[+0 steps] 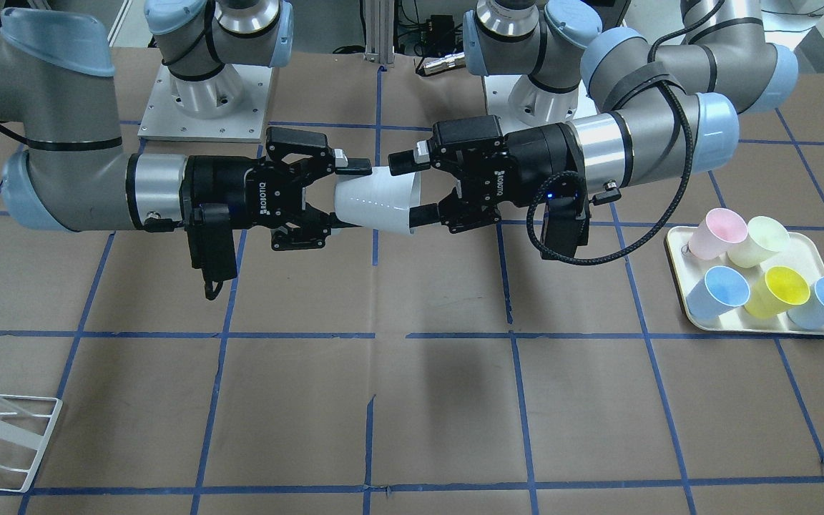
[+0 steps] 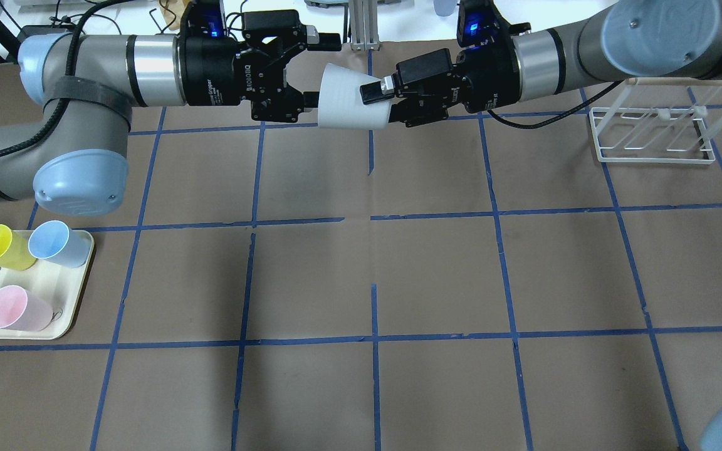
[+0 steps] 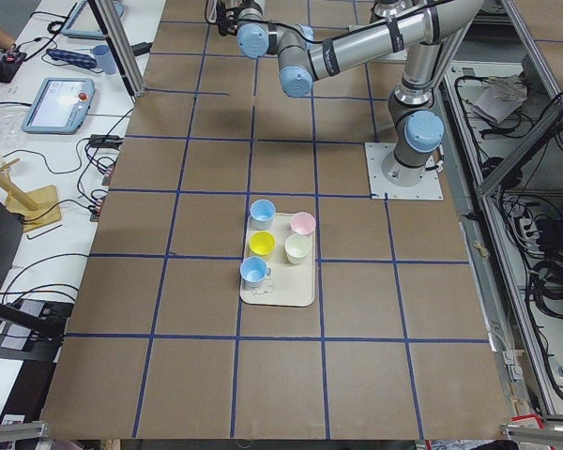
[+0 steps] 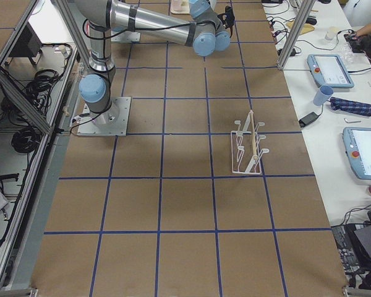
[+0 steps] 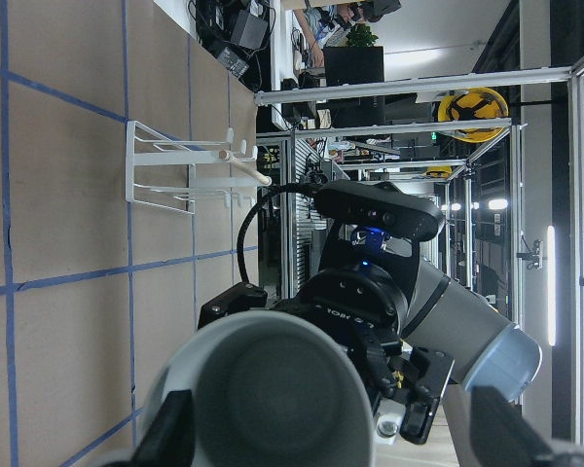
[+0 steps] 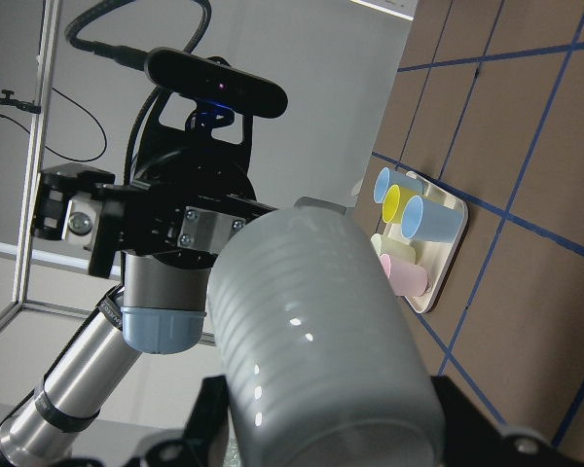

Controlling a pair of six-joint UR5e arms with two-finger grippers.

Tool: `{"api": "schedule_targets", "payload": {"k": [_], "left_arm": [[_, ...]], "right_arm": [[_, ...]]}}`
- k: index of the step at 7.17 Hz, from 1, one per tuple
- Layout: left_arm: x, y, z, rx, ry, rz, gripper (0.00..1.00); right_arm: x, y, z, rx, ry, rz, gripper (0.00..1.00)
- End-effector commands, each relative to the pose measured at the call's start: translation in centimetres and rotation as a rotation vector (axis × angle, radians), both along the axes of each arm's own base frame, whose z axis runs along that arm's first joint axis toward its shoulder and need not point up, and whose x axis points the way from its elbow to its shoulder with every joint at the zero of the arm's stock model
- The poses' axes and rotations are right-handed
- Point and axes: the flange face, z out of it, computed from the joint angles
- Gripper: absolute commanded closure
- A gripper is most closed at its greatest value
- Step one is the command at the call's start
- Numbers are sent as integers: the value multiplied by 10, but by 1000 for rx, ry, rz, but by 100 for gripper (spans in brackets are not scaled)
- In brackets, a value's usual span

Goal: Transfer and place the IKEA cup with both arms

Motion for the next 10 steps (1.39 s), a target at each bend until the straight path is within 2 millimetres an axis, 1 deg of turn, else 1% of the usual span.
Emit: {"api": "schedule_targets", "payload": {"k": [1, 2, 3, 5, 6, 7, 9, 10], "left_arm": [[-3, 0, 2, 42, 4, 6, 0], [-4, 1, 2, 46, 4, 4, 28], [-4, 2, 1, 60, 6, 7, 50], [-4, 3, 3, 60, 6, 9, 62], [-4, 4, 4, 58, 6, 9, 74], [-3, 3, 5, 55, 4, 10, 89], [-3, 4, 6, 51, 2, 11, 100], [-3, 4, 7, 49, 2, 11, 100]], "right_arm": [[3, 1, -1, 7, 0, 5, 89], [3, 1, -1, 8, 1, 4, 89], [3, 1, 0, 13, 2, 3, 89], [2, 0, 0, 22, 4, 2, 88], [2, 1, 0, 21, 4, 2, 88], [2, 1, 1, 19, 4, 2, 87], [2, 2, 4, 20, 5, 1, 81], [2, 1, 2, 22, 4, 0, 47]]}}
